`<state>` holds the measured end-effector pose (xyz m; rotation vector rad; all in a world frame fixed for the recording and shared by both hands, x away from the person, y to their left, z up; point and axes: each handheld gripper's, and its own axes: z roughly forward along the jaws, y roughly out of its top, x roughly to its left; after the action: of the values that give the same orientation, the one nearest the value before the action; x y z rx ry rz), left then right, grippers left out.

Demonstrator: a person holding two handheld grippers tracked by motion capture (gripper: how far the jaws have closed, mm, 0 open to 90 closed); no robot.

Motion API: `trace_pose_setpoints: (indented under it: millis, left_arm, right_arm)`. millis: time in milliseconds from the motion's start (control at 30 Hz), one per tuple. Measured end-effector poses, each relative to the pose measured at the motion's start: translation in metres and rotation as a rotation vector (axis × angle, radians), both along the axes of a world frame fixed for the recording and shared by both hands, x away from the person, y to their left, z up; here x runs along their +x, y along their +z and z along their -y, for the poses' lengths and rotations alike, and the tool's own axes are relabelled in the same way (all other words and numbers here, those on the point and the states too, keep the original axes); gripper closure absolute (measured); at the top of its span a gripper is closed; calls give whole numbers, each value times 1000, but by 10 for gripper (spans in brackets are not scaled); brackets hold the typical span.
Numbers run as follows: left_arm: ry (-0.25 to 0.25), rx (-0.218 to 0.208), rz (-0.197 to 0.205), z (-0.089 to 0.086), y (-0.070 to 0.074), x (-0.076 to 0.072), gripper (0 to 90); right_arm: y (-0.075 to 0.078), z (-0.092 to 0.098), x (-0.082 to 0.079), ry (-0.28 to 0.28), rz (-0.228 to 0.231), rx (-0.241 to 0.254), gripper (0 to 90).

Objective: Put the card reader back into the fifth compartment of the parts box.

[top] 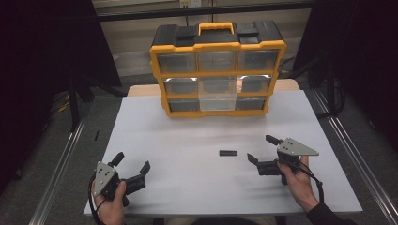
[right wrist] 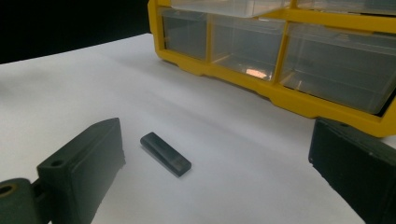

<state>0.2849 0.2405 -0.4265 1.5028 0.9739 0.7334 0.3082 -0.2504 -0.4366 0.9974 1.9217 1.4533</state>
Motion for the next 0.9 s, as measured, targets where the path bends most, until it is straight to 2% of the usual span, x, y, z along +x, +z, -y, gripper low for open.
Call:
trace_pose_setpoints:
  millis: [133, 533, 633, 733, 800, 900]
  left_arm:
    - [-5, 4, -5, 1, 0, 1, 12]
    - [-1, 2, -2, 0, 0, 0, 12]
    - [1, 3, -2, 0, 0, 0, 12]
    - [1, 3, -3, 0, 0, 0, 12]
    - [-1, 2, -3, 0, 0, 0, 12]
    - [-4, 6, -3, 0, 0, 1, 12]
  right_arm:
    - [0, -5, 7, 9, -4, 3, 30]
    - [4, -14, 20, -18, 4, -23, 36]
    - [3, -16, 24, -26, -6, -14, 35]
    - [4, -20, 28, -41, -23, -34, 35]
    - [6, -22, 30, -22, -22, -35, 27]
    - [9, -26, 33, -29, -27, -27, 35]
